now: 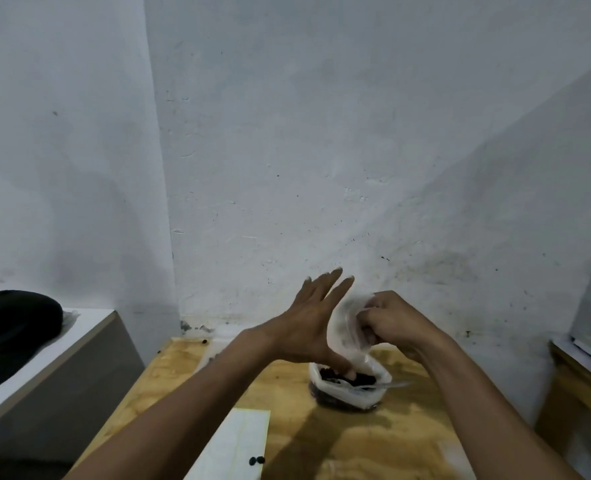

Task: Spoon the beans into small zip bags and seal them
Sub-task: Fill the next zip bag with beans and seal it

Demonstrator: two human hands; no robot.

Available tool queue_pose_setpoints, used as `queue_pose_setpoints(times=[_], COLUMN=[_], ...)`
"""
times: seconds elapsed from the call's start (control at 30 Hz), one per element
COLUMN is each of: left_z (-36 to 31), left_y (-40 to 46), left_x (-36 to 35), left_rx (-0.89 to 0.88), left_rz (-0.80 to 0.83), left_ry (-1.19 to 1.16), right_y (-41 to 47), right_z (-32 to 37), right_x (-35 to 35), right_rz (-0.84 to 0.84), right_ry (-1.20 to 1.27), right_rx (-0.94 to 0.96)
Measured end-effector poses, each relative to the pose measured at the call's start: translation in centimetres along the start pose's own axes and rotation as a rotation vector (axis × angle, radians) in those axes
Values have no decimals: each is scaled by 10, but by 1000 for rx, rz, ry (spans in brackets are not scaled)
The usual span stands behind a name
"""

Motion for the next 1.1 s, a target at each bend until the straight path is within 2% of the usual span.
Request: queue_pose_setpoints(times=[0.07, 0.17, 0.3, 0.37, 0.4, 0.53, 0.6, 0.73, 0.8, 0.83, 0.9, 0.97, 1.0, 1.1], left_z=[4, 6, 10, 15, 15, 8, 4, 7, 12, 16, 26, 33, 36, 41], left_y=[0, -2, -4, -6, -7, -10, -12, -11, -9, -10, -13, -17, -19, -20], left_x=[-8, -11, -14, -14, -14, -21, -23, -23, -25, -27, -35, -43, -47, -55], left_rx=[-67, -81, -43, -10, 0, 3, 4, 54, 113, 149, 232, 285, 304, 353], left_rz=[-22, -145, -142, -138, -136, -166, -195, -182, -168, -156, -132, -111, -105, -91], left_ry=[150, 124, 251, 290, 292, 219, 178, 116, 120, 126, 119, 100, 91, 46], right_y=[-4, -6, -9, -12, -13, -12, -11, -8, -5, -3, -3, -10, -15, -27], right_z=[0, -11, -13, -7, -4, -5, -8, -13, -19, -27, -51, -82, -99, -137], right_x=[-1, 0, 8, 19, 21, 3, 0, 2, 10, 19, 39, 50, 50, 32], right_rz=[33, -19, -241, -352, -328, -1, 51, 94, -10, -128, -359, -397, -355, -252], right_ry=[-45, -97, -271, -209, -172, -114, -83, -77, -49, -69, -276, -487, -478, 11], right_rx=[9, -44, 42, 112, 131, 83, 85, 104, 133, 133, 35, -220, -355, -545])
Point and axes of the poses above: each hand's wrist, its own y-axis towards the middle knuckle, its own x-axis out of the back of the hand, z = x × y, the point moved 5 cm from there along y, towards the middle knuckle, and after that the axes turned 6 degrees about y, right-handed, at the moved point
